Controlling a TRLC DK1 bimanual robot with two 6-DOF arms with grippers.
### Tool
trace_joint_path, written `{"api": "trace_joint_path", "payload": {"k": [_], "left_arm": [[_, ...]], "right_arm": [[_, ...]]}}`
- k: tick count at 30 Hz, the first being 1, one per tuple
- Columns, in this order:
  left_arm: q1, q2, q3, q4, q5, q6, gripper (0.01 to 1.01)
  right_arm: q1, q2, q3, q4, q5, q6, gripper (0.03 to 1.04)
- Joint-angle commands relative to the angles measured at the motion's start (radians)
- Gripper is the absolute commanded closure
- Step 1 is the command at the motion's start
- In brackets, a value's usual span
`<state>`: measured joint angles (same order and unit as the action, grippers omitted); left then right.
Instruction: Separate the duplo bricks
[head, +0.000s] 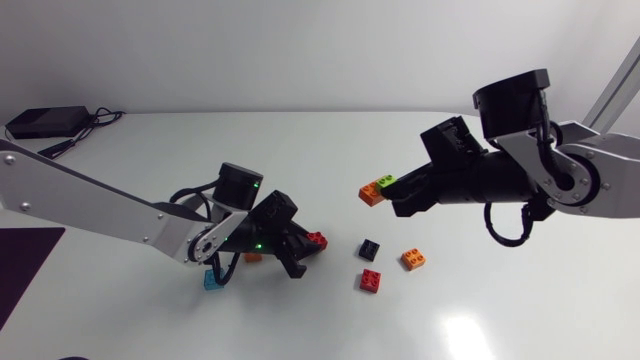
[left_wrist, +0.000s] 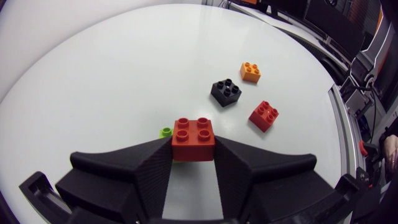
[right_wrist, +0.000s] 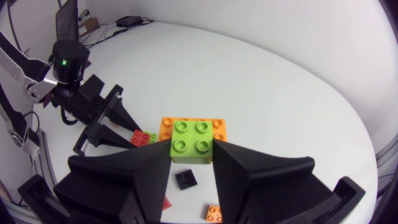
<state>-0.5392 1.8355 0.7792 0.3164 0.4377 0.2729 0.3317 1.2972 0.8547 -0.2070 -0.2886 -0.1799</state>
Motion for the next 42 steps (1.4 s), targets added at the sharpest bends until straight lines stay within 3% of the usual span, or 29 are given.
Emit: {"api": "trace_joint_path", "payload": {"k": [1,2,6,13,27,33,42], "left_arm": [[-0.011,0.024,-0.017,-0.008,0.006,0.023,0.720],[-0.013,0.024,-0.017,-0.013,0.006,0.025,0.711],[-0.016,0.019,-0.014,-0.045,0.006,0.046,0.510],[-0.015,-0.012,-0.028,-0.082,0.006,0.060,0.372],[-0.031,-0.220,0.015,-0.160,-0.002,0.060,0.330],[-0.090,-0.246,0.048,-0.152,-0.074,0.031,0.330],[-0.214,-0.239,0.077,-0.051,-0.280,0.014,0.330]], "right_arm": [[-0.006,-0.013,-0.029,-0.011,-0.009,-0.012,0.76],[-0.006,-0.015,-0.031,-0.011,-0.009,-0.013,0.76],[-0.008,-0.016,-0.037,-0.008,-0.011,-0.015,0.76],[-0.008,-0.024,-0.036,-0.009,-0.014,-0.018,0.76],[-0.008,-0.039,-0.046,-0.020,-0.050,0.019,0.76],[-0.005,-0.041,-0.037,-0.028,-0.061,0.063,0.76],[0.003,-0.001,0.015,-0.046,-0.081,0.092,0.76]]}}
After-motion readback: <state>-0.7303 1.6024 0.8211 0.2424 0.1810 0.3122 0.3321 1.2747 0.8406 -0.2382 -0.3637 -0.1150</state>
